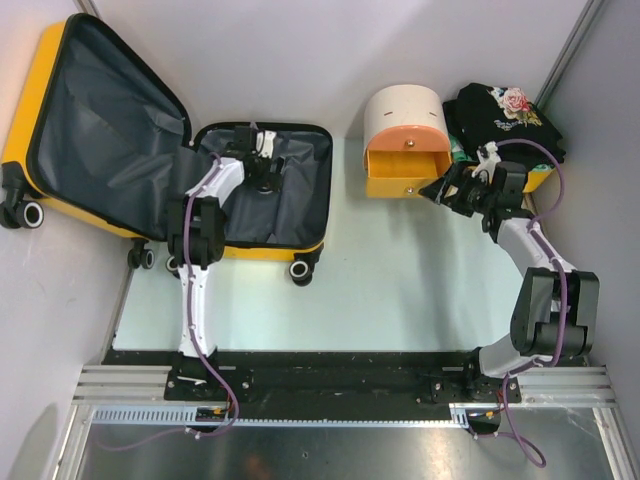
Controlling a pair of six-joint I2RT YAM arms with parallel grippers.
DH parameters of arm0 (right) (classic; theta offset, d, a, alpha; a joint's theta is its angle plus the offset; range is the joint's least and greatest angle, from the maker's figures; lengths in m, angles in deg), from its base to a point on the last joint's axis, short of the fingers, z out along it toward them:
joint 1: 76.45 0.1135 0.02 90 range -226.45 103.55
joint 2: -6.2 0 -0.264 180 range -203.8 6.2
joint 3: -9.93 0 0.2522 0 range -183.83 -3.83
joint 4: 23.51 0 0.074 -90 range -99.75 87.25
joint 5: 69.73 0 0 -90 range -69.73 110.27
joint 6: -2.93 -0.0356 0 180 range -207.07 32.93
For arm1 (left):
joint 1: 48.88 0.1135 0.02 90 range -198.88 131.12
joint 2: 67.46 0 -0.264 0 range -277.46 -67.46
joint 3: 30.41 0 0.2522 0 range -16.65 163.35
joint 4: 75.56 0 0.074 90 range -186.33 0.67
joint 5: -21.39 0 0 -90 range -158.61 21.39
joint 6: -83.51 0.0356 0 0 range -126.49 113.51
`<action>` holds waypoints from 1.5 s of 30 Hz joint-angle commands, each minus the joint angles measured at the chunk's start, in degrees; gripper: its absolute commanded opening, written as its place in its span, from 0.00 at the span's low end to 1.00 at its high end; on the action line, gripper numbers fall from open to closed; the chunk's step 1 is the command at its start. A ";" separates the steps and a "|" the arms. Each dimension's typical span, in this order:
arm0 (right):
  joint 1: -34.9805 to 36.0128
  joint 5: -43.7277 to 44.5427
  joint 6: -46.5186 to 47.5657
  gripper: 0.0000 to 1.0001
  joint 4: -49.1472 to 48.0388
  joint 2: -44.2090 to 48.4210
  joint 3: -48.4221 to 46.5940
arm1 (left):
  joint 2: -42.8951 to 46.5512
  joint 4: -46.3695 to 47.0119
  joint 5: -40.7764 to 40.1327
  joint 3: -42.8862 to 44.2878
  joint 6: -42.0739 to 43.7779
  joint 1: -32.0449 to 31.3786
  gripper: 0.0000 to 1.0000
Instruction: Open, take out, and arrange the luggage
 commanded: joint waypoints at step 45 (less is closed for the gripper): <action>21.43 -29.21 97.70 1.00 -2.24 2.50 -9.41 | 37.21 -9.33 55.95 -16.76 15.46 -10.22 0.37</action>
